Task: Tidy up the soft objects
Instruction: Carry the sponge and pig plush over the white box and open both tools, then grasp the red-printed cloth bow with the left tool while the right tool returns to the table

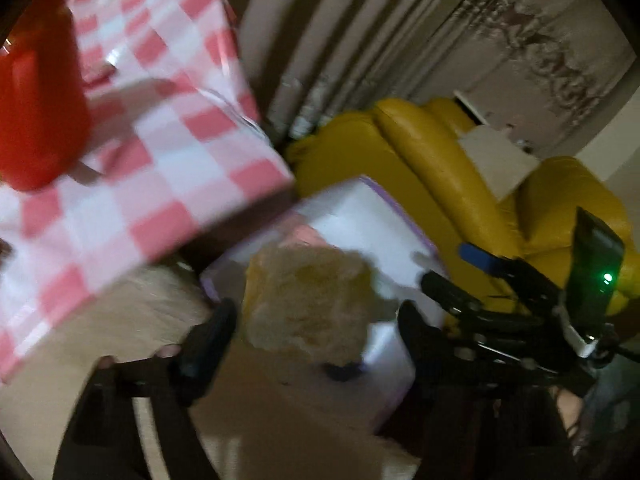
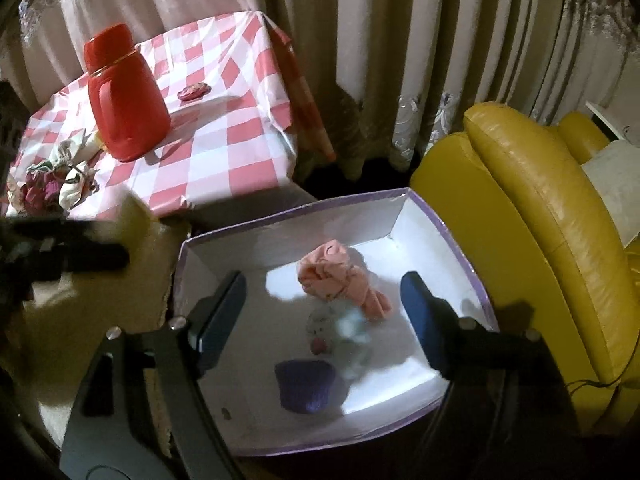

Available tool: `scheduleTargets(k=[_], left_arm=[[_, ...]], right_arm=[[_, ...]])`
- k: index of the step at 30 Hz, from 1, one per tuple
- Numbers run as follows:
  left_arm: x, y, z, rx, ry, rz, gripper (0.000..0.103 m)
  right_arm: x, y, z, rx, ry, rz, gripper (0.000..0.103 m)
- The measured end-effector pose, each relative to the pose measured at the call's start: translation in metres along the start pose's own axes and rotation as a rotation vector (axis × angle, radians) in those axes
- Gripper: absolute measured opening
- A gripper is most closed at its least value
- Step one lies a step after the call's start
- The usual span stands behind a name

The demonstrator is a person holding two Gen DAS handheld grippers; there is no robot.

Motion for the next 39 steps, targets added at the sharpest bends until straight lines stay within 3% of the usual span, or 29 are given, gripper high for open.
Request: scheduleTargets(k=[3,8,10,13,18,21,23,29,32,39], left_arm=[[-0.001,-0.002,-0.006,0.001,-0.008,-0.008,0.086],[-0.017,-0.024,-0.011,0.092,-0.003,-0.024,0.086],[-0.028,-0.038,-0.02,0.126,0.006,0.025,0.086],[-0.052,-0.065,-0.035,0.185,-0.007,0.164,0.085],[-0.106,-0.116,-0.063,0.287,-0.14,0.214,0.085],[-0.147,-0.151,-0.092,0.344,-0.253,0.216,0.071],[-0.172,-0.167,-0.11,0.369,-0.332,0.221,0.069],[-0.254,-0.218,-0.154,0.541,-0.64,0.138,0.069],[-0.286,-0.233,-0.162,0.586,-0.742,0.172,0.069],[-0.34,-0.243,-0.146,0.651,-0.883,0.103,0.069]], right_arm=[[0.001,-0.002,0.001,0.015,0.001,-0.015,0.09],[-0.005,-0.004,0.006,0.039,0.009,-0.033,0.091],[-0.012,-0.007,0.008,0.064,-0.013,-0.042,0.092],[-0.032,-0.008,0.009,0.083,-0.063,0.009,0.093],[-0.074,-0.006,0.008,0.07,-0.157,0.06,0.093],[-0.102,-0.005,0.01,0.051,-0.171,0.141,0.093],[-0.119,-0.005,0.011,0.051,-0.191,0.186,0.093],[-0.188,-0.003,0.018,0.037,-0.312,0.292,0.093],[-0.217,-0.002,0.021,0.035,-0.352,0.319,0.093],[-0.27,0.008,0.035,0.014,-0.407,0.37,0.093]])
Point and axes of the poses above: each gripper's, at about its wrist camera, not at the fingertips, and y roughly the way its jaws point, x to its right, z to its top, the point moved 5 cm from there along y, roughly the way its jaws point, and after that the axes turned 1 degree about z, right-handed, at the moved point
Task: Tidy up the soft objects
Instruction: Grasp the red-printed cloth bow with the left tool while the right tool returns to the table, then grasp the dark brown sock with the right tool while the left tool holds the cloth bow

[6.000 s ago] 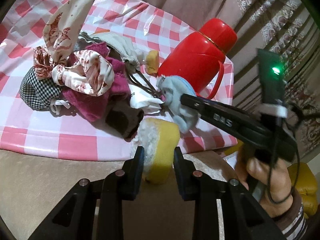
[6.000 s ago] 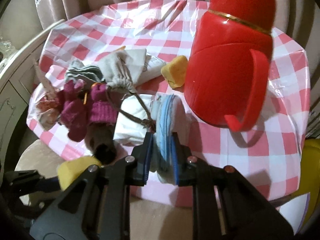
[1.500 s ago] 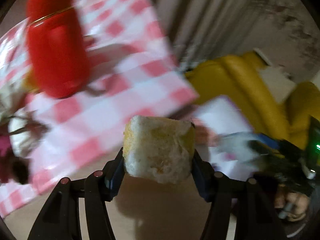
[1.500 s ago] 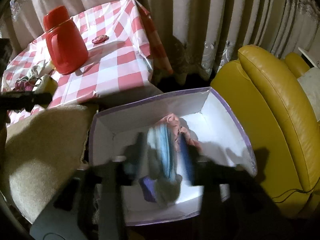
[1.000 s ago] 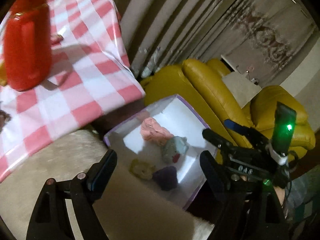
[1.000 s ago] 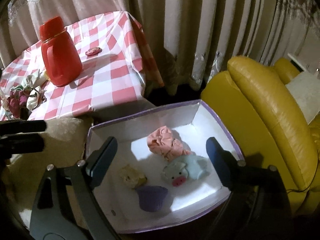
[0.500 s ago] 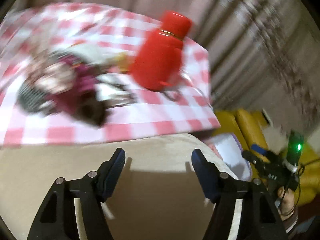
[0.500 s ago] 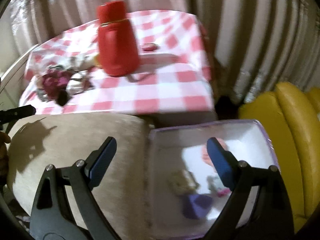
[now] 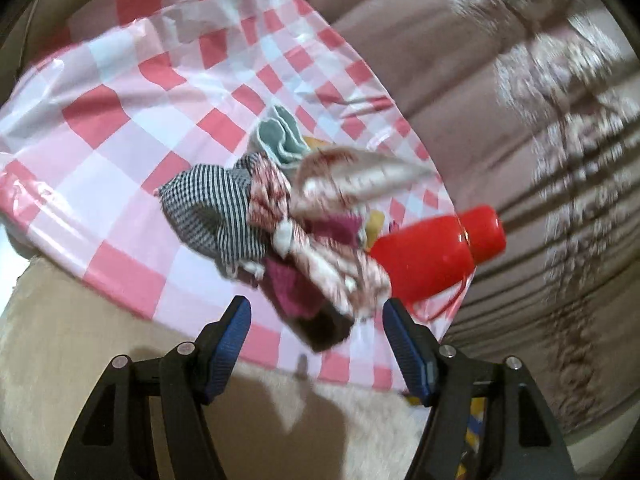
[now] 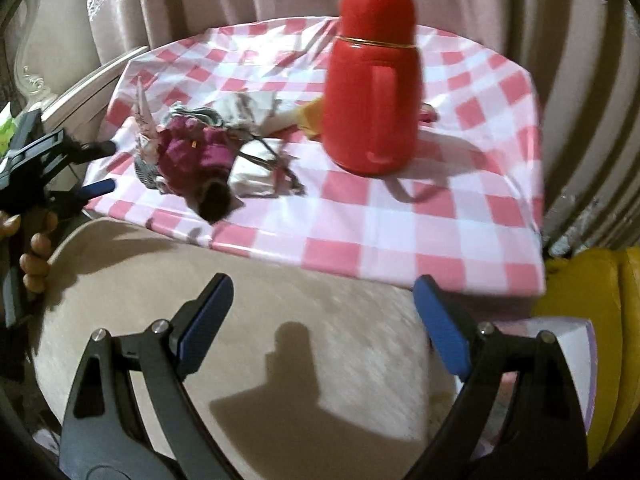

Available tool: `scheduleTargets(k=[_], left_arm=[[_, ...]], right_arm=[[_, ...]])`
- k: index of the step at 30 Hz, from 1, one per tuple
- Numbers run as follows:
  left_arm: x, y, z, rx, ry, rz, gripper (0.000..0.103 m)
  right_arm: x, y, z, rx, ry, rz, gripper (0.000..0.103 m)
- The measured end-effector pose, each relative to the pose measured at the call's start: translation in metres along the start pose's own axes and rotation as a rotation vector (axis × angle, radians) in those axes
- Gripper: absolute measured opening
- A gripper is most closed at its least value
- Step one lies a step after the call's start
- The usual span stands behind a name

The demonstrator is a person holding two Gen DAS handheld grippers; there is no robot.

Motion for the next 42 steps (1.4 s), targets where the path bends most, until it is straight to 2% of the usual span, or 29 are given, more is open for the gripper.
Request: scheduleTargets(k=[6,9,12,15,20,21,24,27,30,38,39,42], left_arm=[[-0.013,0.031,0.03,-0.014,-0.108,0.012,0.069],[-0.023,0.045,0.04,-0.019,-0.176,-0.003,0.055],[-0.026,0.053,0.044,-0.018,-0.201,-0.022,0.053],[-0.033,0.059,0.049,-0.006,-0.254,-0.071,0.047],[-0.035,0.071,0.05,-0.037,-0.255,-0.112,0.041],[-0.037,0.072,0.049,-0.027,-0.249,-0.1,0.031],[-0.038,0.067,0.048,-0.011,-0.236,-0.117,0.025],[-0.03,0.045,0.048,0.069,-0.168,-0.121,0.024],[-0.023,0.024,0.044,0.146,-0.095,-0.086,0.024],[-0.011,-0.011,0.022,0.238,0.017,-0.029,0.024],[-0.01,-0.014,0.02,0.24,0.024,-0.027,0.024],[-0.012,-0.021,0.013,0.253,0.036,-0.023,0.024]], right_arm=[[-0.026,0.026,0.02,-0.029,-0.048,0.049,0.093],[-0.041,0.037,0.024,-0.045,-0.077,0.071,0.093],[-0.051,0.05,0.027,-0.065,-0.103,0.085,0.093],[-0.06,0.061,0.032,-0.085,-0.123,0.101,0.093],[-0.074,0.08,0.042,-0.114,-0.149,0.116,0.093],[-0.079,0.085,0.044,-0.121,-0.161,0.118,0.093],[-0.091,0.097,0.048,-0.134,-0.187,0.121,0.093],[-0.1,0.105,0.052,-0.135,-0.207,0.128,0.093],[-0.106,0.111,0.055,-0.132,-0.215,0.134,0.093],[-0.118,0.135,0.064,-0.16,-0.225,0.127,0.092],[-0.118,0.138,0.065,-0.167,-0.216,0.127,0.091],[-0.117,0.151,0.068,-0.195,-0.191,0.13,0.078]])
Point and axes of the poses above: each gripper's, at about its wrist camera, not at the fingertips, and y roughly the way its jaws point, x to its right, z to its top, the point moved 5 cm from there along y, roughly the way its jaws point, and after that the axes turned 1 degree about z, right-handed, at the moved point
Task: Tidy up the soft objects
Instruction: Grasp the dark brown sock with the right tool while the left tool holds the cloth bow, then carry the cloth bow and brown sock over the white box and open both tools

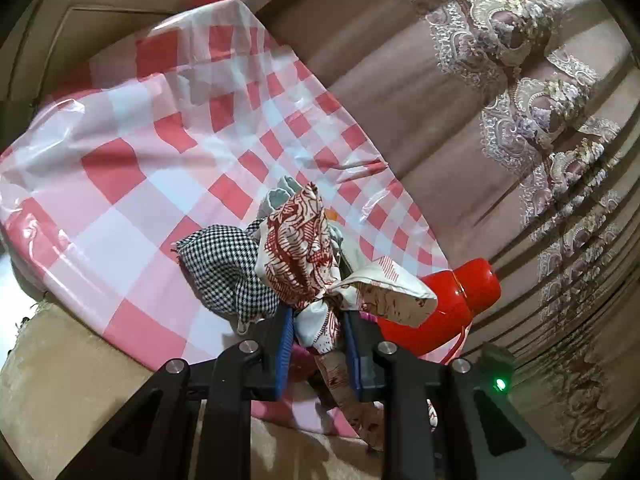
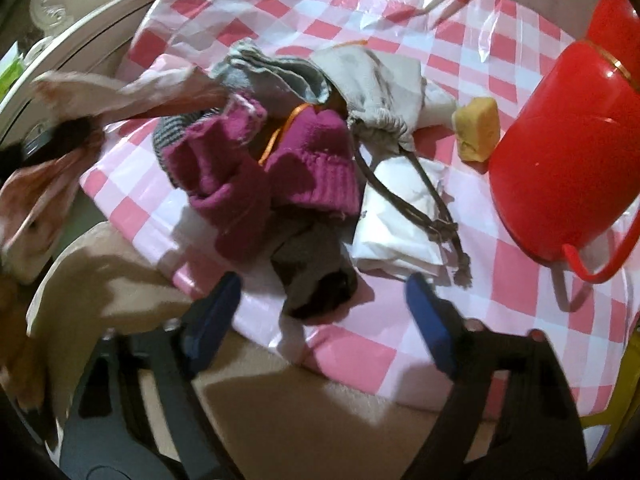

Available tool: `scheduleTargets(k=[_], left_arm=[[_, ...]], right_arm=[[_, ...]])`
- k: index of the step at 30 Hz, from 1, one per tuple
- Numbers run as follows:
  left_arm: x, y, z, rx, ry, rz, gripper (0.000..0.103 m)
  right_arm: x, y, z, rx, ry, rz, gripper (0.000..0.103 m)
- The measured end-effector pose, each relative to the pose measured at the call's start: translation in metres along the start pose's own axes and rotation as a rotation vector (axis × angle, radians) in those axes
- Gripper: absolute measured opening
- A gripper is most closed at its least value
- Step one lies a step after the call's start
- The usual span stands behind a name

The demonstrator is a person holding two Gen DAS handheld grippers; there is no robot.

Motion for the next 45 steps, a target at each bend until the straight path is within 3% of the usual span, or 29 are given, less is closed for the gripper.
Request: scheduleTargets(k=[3,5,7,10,29,39,45], left_arm=[[-0.002,0.0,-0.001,-0.003,-0.008,0.004,0.024],[-0.002,0.0,-0.001,-0.002,-0.002,0.007,0.024],[-0.001,0.001,-0.002,-0.003,0.008,0.014,0.024],[0.002,0.001,-0.004,-0.004,0.021,0.023,0.024],[0.043,-0.007,-0.026,-0.006,0.193,0.08,0.024],[0.086,0.006,-0.062,-0.093,0.318,0.075,0.024],[0.123,0.018,-0.094,-0.154,0.45,0.079,0.024]], right_arm=[[0.003,0.013,0.005,-0.022,0.024,0.018,0.07],[0.004,0.019,0.007,-0.034,0.032,0.029,0.059],[0.002,0.023,0.006,-0.046,0.036,0.044,0.037],[0.001,0.021,0.002,-0.035,0.041,0.057,0.024],[0.011,-0.064,-0.025,0.171,0.098,0.042,0.023],[0.045,-0.106,-0.061,0.222,0.176,0.02,0.023],[0.076,-0.128,-0.091,0.233,0.238,-0.053,0.023]])
Point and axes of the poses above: each gripper's, at about its wrist camera, not at the fingertips, and y roughly the way its jaws point, x to its right, z to its top, the point moved 5 cm from there along y, roughly the way its jaws point, and after that the axes turned 1 degree about z, right-handed, at the moved point
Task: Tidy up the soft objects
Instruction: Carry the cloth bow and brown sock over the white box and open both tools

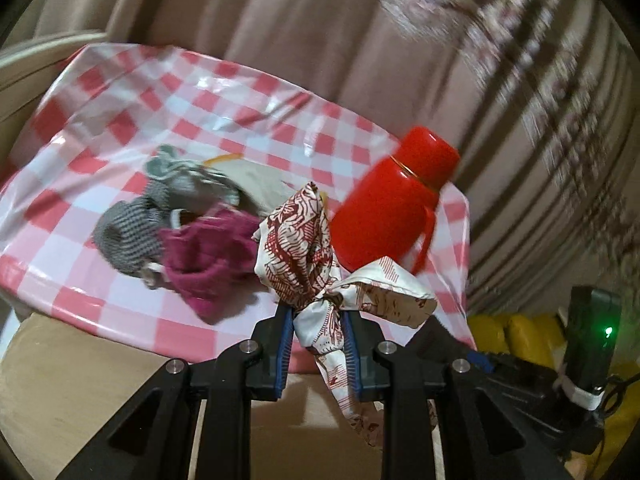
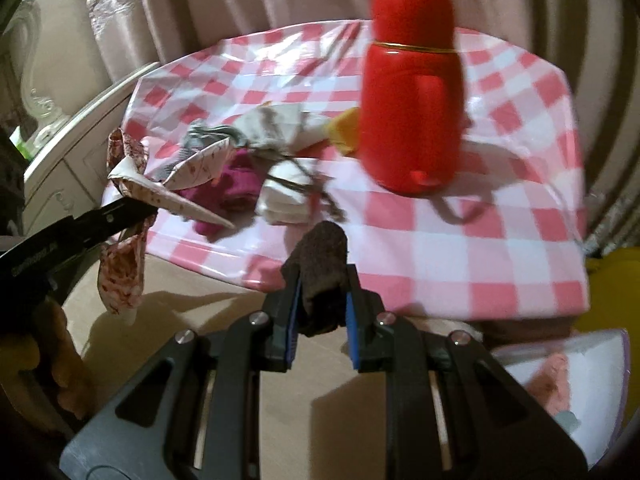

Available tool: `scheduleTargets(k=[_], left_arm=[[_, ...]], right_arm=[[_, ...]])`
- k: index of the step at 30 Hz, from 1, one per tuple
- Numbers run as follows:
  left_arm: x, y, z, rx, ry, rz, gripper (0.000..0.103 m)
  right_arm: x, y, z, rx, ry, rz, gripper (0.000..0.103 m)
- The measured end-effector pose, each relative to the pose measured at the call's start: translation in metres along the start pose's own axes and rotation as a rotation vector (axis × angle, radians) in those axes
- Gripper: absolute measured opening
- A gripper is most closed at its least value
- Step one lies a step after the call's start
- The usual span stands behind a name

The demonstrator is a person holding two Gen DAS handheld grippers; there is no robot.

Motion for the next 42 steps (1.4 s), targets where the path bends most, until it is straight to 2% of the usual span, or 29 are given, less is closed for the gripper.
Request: scheduleTargets(k=[5,9,23,33,36,37,38,39,40,41,42], left_arm=[[0.041,0.012,-0.009,-0.057,0.138,0.022,0.024],[0.076,0.023,-0.02,-0.103,0.22,-0.001,0.024],[0.206,0.046,-0.077,-0.221,0.425,-0.211,0.024],[0.26,0.057,-0.112,-0.306,0.483,-0.327,0.024],[0.271,0.057,-0.118,-0.34,0.477,-0.384,0.028],[0.274,0.058,-0.121,-0.358,0.475,-0.402,0.033],[0.277,0.06,-0.124,-0.371,0.477,-0.416,0.043],[0.279,0.06,-0.127,-0.378,0.48,-0.425,0.048],[0.28,0.059,-0.128,-0.379,0.482,-0.43,0.056],[0.28,0.059,-0.129,-0.378,0.485,-0.43,0.058],[0.279,0.059,-0.129,-0.378,0.486,-0.426,0.058]], right_arm=[[0.031,-0.02,-0.011,0.022,0.033,-0.08,0.023],[0.058,-0.037,-0.02,0.036,0.065,-0.147,0.023],[0.174,-0.108,-0.067,0.077,0.262,-0.335,0.023],[0.224,-0.132,-0.094,0.075,0.357,-0.433,0.023],[0.232,-0.139,-0.098,0.082,0.378,-0.453,0.026],[0.236,-0.141,-0.1,0.084,0.387,-0.46,0.026],[0.238,-0.143,-0.101,0.085,0.392,-0.464,0.026],[0.241,-0.144,-0.103,0.081,0.399,-0.471,0.027],[0.243,-0.144,-0.104,0.077,0.407,-0.472,0.033],[0.246,-0.144,-0.106,0.073,0.417,-0.472,0.039],[0.248,-0.144,-0.107,0.071,0.428,-0.474,0.057]])
Point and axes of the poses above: each gripper's, at about its wrist camera, not at the fingertips, and y roughly the way its jaws point, x to its right, z to its top, the point moved 5 cm from there along y, roughly the way its jaws point, and after that the axes turned 1 degree about z, right-handed, at the moved point
